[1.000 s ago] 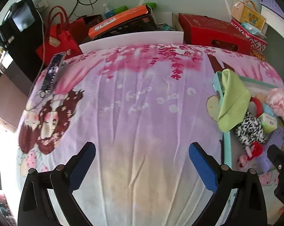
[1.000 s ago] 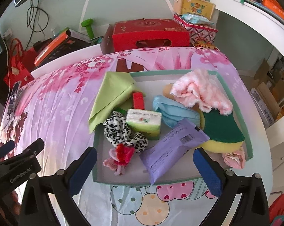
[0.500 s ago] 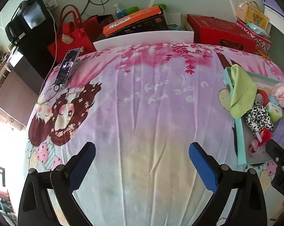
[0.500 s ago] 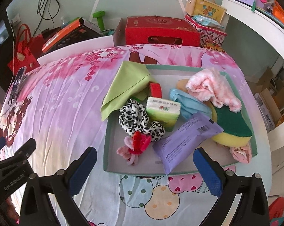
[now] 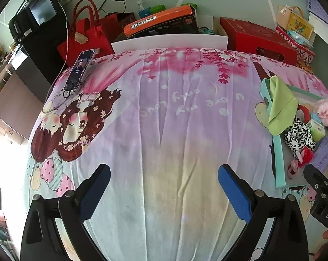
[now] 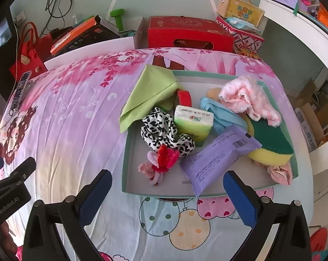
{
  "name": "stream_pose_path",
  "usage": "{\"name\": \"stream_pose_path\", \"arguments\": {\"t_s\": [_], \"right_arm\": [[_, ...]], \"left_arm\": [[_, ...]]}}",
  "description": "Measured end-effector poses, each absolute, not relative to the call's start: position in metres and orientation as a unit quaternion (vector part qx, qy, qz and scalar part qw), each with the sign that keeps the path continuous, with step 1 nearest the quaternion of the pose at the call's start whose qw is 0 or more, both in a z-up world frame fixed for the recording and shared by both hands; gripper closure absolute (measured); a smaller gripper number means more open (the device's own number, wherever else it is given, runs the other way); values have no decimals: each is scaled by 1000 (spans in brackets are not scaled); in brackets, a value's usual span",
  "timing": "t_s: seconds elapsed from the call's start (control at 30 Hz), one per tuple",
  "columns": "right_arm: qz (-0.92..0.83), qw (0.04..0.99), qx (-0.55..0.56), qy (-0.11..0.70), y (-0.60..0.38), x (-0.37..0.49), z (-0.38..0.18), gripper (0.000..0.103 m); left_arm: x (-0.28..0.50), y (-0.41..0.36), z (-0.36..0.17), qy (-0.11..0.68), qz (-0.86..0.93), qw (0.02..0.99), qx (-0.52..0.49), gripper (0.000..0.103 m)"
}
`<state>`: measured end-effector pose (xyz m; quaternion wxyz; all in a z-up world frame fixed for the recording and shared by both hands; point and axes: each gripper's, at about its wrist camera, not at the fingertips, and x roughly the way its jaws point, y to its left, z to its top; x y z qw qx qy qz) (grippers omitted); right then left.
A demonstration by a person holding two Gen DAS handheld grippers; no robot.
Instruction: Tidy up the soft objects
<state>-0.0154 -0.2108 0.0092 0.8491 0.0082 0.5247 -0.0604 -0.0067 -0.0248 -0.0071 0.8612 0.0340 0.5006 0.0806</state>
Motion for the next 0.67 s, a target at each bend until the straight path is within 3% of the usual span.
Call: {"name": "stream_pose_path", "arguments": {"t_s": [0.67], "right_arm": [[-63, 846, 8, 529, -213, -9, 2, 0]], "left_arm": [[-1, -21, -9, 499, 79, 863, 18, 4]]}}
